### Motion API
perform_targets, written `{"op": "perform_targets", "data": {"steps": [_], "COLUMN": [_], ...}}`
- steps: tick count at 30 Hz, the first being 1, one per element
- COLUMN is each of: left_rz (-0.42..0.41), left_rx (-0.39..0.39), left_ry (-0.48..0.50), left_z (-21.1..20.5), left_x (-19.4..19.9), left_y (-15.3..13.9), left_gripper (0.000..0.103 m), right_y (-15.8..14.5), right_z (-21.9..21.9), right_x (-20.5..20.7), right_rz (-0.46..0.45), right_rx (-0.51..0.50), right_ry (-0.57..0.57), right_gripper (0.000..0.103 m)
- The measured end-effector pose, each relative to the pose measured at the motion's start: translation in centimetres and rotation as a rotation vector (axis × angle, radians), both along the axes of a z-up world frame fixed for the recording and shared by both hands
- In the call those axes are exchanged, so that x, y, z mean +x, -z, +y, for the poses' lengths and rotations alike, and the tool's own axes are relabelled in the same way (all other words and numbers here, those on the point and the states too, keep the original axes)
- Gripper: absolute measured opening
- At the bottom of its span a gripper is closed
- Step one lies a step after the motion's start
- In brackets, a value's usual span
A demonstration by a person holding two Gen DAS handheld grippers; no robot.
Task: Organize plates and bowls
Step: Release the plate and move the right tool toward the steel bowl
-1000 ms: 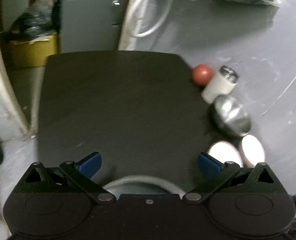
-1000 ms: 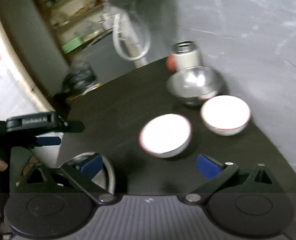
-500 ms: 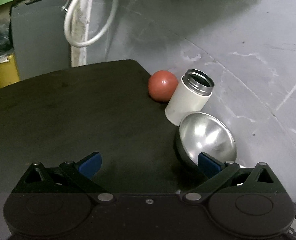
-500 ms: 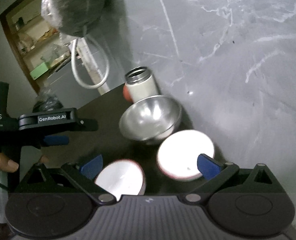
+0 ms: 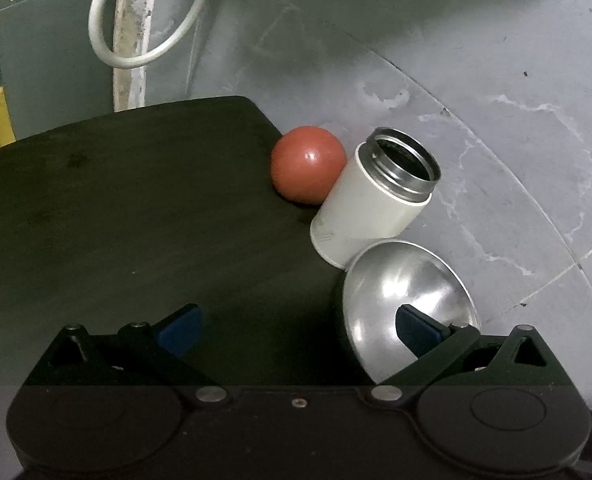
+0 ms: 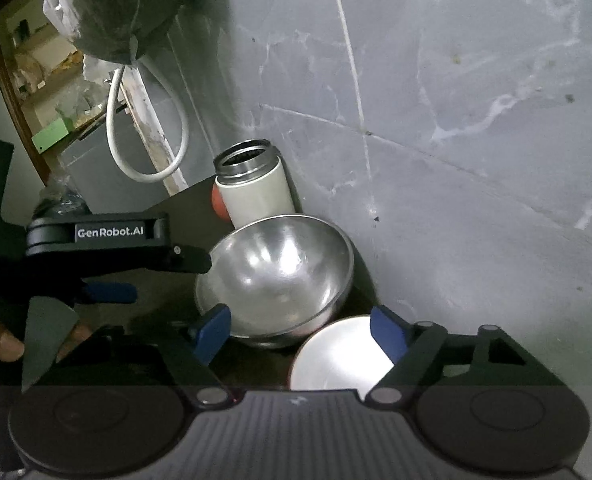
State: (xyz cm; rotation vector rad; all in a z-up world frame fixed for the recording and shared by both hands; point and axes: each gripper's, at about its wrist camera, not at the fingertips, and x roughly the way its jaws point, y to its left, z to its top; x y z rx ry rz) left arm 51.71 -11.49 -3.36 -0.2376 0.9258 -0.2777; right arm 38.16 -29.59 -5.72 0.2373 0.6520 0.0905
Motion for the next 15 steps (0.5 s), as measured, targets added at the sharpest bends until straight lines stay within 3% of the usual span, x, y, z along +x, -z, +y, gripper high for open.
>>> {"op": "perform_targets", "data": {"steps": [4,7,10,15], "left_rz": [-0.008,-0.009,0.000,0.014], "left_rx": [-0.002,-0.001,-0.015,-0.012], "left_ry": [0.015,0.017,0.035,0.072], "left_z": [-0.5,-0.9,-1.2,-2.0], "left_x": [0.3,0.5,0.5,0.6], "left_y": [0.3,0.5,0.8,1.2], "left_gripper": [0.101,0.092,0.077,0.045], "right_y": [0.5,0.9,1.0,1.2], "right_z": [0.4,0.5,0.4,0.3], "right_x": [0.8,1.4,1.7,2.5], "right_rz": [0.006,0.019,0.018,0.030], "right_rx": [-0.034,-0.065,-0.081,-0.086], "right_ry": [0.011,0.042,0.055,0.049], "right_gripper": [0.070,0.060,0.049,0.041]}}
